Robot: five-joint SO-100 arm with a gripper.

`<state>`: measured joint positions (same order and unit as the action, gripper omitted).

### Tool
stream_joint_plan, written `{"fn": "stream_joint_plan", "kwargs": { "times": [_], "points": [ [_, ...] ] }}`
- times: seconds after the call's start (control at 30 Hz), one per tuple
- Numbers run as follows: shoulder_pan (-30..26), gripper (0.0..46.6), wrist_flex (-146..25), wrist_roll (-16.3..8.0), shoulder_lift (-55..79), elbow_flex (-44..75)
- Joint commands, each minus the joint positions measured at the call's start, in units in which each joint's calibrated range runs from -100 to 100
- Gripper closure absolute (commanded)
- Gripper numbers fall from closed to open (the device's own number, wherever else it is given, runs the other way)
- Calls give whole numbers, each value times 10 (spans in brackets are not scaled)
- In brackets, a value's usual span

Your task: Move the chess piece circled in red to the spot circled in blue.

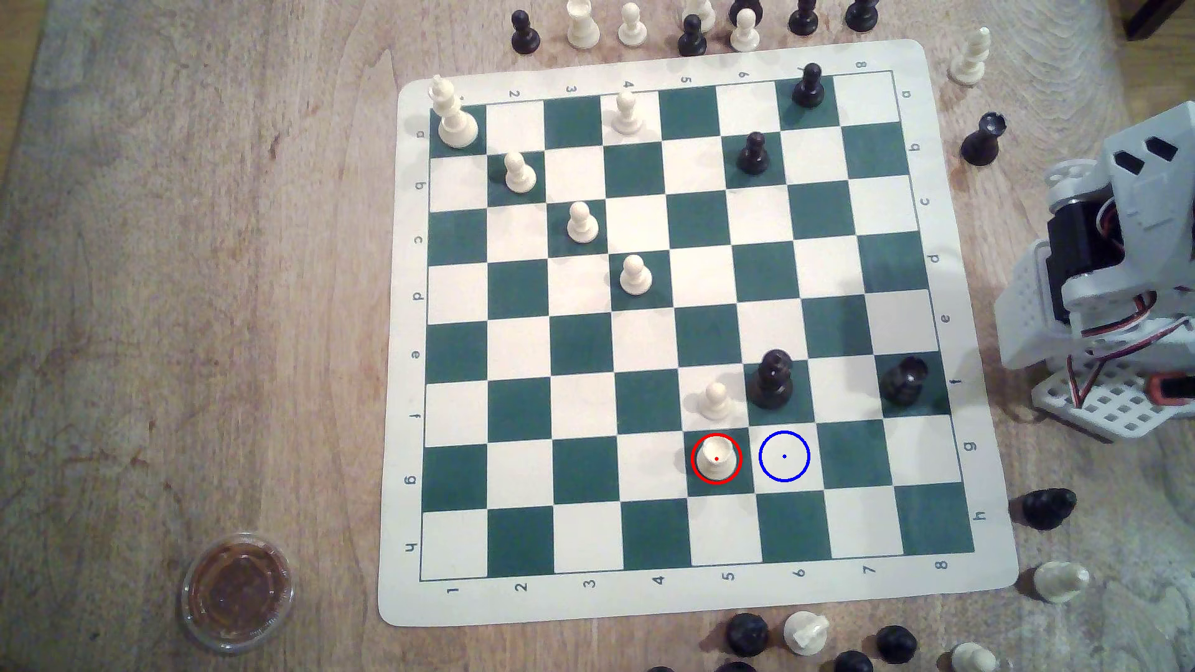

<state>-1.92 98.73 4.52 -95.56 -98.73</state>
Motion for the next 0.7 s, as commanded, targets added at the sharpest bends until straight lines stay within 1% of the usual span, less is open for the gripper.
{"fn": "stream_joint_plan", "kwargs": {
  "times": [0.0,0.1,0.27,0.3,0.33,0.47,0.53,0.57,0.67],
  "points": [
    [1,464,-26,0,-2,-13],
    [-5,464,-126,0,-2,-10],
    [-7,464,-380,0,-2,29],
    [-4,464,-501,-2,-2,52],
    [-4,464,-557,-2,-2,64],
    [9,464,-687,-4,-2,107],
    [9,464,-791,-4,-2,149],
    [13,464,-879,-4,-2,189],
    [20,464,-980,-4,-2,240]
  ]
}}
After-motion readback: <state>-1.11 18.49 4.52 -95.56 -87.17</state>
